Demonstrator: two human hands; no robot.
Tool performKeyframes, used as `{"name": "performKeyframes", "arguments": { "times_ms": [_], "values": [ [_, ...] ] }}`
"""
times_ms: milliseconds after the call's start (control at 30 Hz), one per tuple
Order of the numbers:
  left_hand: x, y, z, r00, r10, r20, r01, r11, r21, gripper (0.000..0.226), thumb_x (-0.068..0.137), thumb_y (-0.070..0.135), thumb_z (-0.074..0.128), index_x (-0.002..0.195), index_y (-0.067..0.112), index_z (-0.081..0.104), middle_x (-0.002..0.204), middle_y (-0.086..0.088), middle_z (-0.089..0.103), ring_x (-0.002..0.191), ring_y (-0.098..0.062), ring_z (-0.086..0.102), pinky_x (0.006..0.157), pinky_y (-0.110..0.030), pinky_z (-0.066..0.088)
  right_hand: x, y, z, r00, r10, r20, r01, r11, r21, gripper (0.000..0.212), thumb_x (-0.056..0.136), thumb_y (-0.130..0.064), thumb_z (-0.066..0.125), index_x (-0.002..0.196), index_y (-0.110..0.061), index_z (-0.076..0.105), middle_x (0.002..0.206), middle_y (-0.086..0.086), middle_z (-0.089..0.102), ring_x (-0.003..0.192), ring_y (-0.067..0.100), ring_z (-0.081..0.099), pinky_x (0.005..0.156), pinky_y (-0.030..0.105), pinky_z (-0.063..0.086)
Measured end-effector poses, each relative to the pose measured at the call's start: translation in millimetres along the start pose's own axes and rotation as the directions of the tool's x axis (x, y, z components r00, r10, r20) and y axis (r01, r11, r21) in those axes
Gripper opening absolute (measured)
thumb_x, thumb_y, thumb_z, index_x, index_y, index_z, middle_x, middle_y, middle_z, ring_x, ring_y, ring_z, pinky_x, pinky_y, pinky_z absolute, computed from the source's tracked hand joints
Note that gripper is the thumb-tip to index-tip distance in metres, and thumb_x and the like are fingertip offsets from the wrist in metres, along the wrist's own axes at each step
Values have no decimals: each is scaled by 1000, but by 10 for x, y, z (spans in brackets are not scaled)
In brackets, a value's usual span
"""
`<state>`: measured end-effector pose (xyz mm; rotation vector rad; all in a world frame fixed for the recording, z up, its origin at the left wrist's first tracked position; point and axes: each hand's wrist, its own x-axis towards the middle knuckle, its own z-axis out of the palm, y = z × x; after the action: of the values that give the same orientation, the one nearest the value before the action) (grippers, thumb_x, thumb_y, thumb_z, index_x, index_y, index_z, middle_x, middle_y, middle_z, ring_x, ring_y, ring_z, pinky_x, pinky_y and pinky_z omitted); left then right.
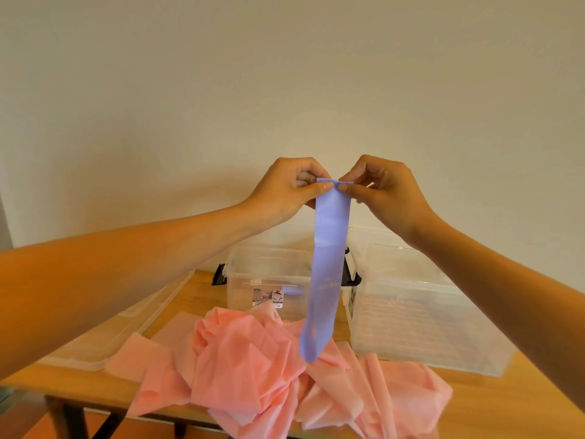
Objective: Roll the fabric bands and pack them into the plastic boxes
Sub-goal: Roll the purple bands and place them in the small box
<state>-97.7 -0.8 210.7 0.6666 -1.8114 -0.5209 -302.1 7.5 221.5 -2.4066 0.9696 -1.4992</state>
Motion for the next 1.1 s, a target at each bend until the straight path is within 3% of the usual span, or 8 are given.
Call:
{"name": "performKeyframes", "arguments": {
  "times_ms": [200, 433, 767, 900, 1000, 1100],
  "values": [
    [-20, -54, 4, 1000, 1, 22, -1, 1000, -7, 11, 95, 2, 65, 101, -7, 69, 88, -15, 73, 77, -15, 73, 72, -26, 58, -22, 21, 11, 1000, 12, 13, -12, 1000, 1, 5, 92, -8, 74, 88, -10, 71, 82, -1, 71, 70, 6, 62, 66, 23, 51],
    [-38, -99, 10, 997, -21, 68, 24, 998, -52, 8, 96, 1, 64, 101, -3, 68, 90, -14, 73, 82, -19, 73, 75, -31, 60, -59, 79, 53, 1000, 25, 1, -25, 999, 29, 4, 92, -6, 73, 90, -7, 70, 84, 9, 72, 72, 15, 65, 66, 33, 57],
    [-51, -161, 47, 997, -62, 45, 65, 994, -87, 13, 95, 3, 65, 106, -5, 69, 101, -21, 74, 92, -25, 73, 79, -30, 60, -122, 125, 67, 998, -56, 24, 56, 998, 8, 8, 94, -1, 69, 87, -4, 67, 82, 8, 72, 75, 17, 72, 71, 26, 58],
    [-73, -193, 54, 995, -93, 46, 98, 988, -122, 10, 94, 2, 67, 103, 2, 71, 100, -16, 74, 92, -21, 73, 80, -29, 59, -140, 153, 73, 993, -103, 57, 106, 992, -64, 10, 95, 1, 67, 85, -4, 68, 81, 4, 73, 75, 9, 72, 71, 19, 55],
    [-86, -188, 45, 993, -108, 38, 112, 984, -136, 12, 89, 2, 73, 99, 8, 73, 95, -8, 75, 87, -13, 72, 76, -23, 56, -129, 173, 76, 991, -119, 63, 123, 990, -75, 15, 94, 5, 66, 83, -5, 68, 83, 9, 73, 78, 11, 73, 74, 25, 59],
    [-95, -178, 42, 993, -120, 8, 120, 983, -137, 14, 87, 4, 75, 101, 2, 73, 94, -10, 75, 84, -12, 72, 72, -21, 55, -122, 183, 86, 989, -132, 67, 137, 987, -86, 10, 94, 5, 67, 84, 1, 68, 83, 9, 73, 79, 14, 73, 75, 31, 61]
  ]
}}
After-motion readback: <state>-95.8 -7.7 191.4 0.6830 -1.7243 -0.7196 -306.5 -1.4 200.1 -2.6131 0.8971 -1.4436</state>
